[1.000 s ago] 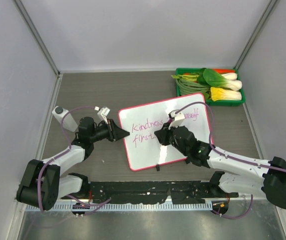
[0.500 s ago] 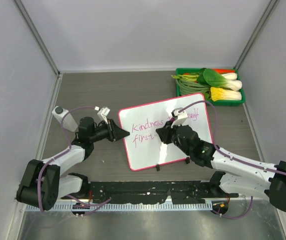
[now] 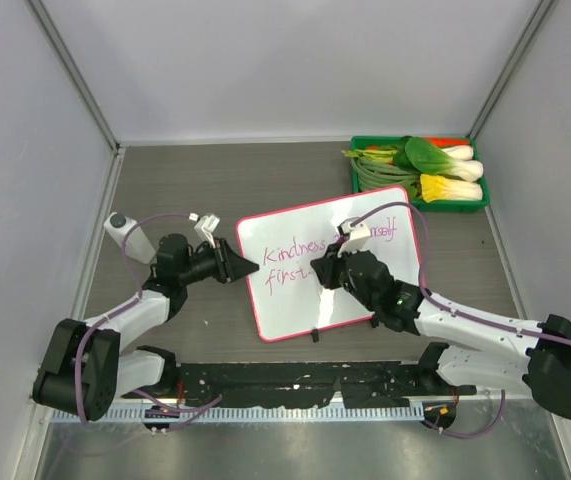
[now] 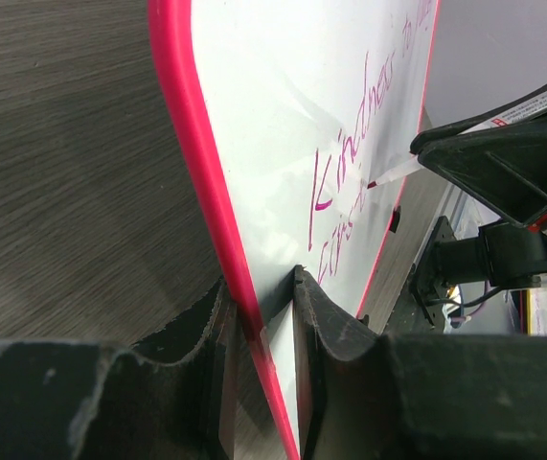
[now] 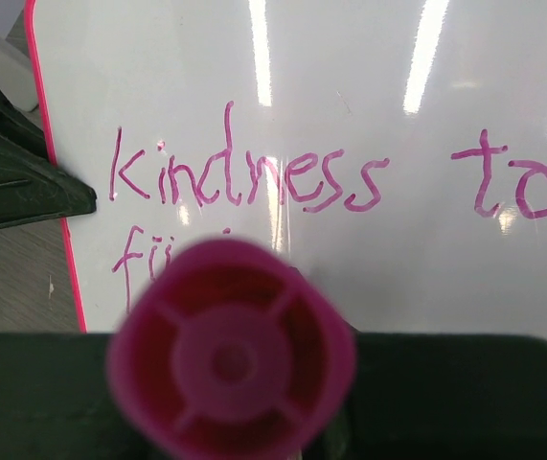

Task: Write a sentence on the whiteboard
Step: Write a sentence on the whiteboard, then place the whiteboard marker at the center of the board.

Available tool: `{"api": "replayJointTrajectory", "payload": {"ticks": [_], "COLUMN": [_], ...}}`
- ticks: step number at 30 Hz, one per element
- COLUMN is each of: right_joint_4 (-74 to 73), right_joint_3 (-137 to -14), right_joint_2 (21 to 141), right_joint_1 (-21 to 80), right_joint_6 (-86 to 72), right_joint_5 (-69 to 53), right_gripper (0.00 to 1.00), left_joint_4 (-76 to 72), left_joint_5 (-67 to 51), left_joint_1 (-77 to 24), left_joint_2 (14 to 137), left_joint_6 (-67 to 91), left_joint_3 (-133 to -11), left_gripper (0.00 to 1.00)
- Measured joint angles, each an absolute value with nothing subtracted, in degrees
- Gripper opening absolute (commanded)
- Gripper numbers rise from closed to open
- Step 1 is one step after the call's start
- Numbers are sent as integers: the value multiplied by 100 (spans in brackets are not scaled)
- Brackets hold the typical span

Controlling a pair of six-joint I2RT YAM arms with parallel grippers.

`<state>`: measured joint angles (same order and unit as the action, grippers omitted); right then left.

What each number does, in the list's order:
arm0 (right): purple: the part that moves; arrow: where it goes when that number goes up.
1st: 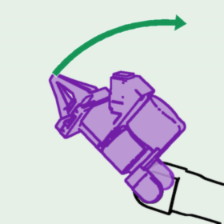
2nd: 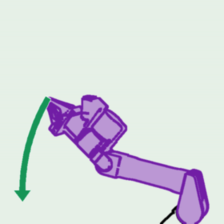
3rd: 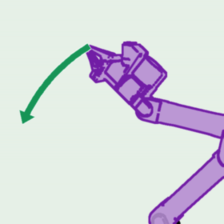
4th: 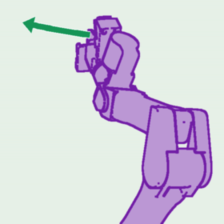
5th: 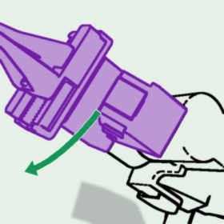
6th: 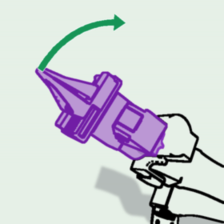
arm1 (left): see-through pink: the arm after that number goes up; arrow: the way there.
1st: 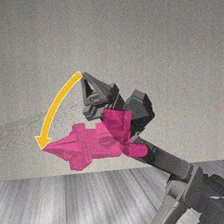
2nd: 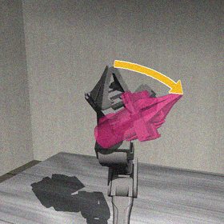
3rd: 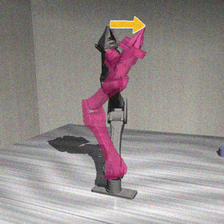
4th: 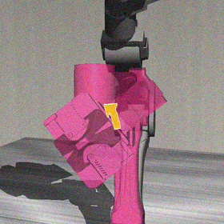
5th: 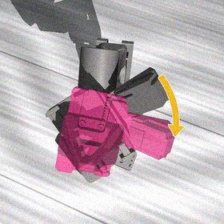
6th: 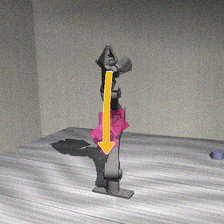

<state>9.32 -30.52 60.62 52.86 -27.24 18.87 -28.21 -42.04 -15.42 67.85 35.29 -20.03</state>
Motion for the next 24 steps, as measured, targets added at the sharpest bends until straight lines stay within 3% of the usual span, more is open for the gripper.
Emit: {"api": "replayJointTrajectory", "payload": {"ticks": [15, 24], "right_joint_4": [862, 244], "right_joint_3": [-3020, -3006], "right_joint_2": [5898, 4204], "right_joint_1": [5286, 5286], "right_joint_6": [-2711, -2875], "right_joint_5": [1925, 2121], "right_gripper": [1, 1], "left_joint_4": [-2805, -2751], "left_joint_5": [-4189, -4180], "left_joint_1": [-1549, -1553], "left_joint_2": [6785, 6761], "left_joint_6": [3529, 3522], "left_joint_3": [-2008, -2027], "left_gripper": [0, 6]}}
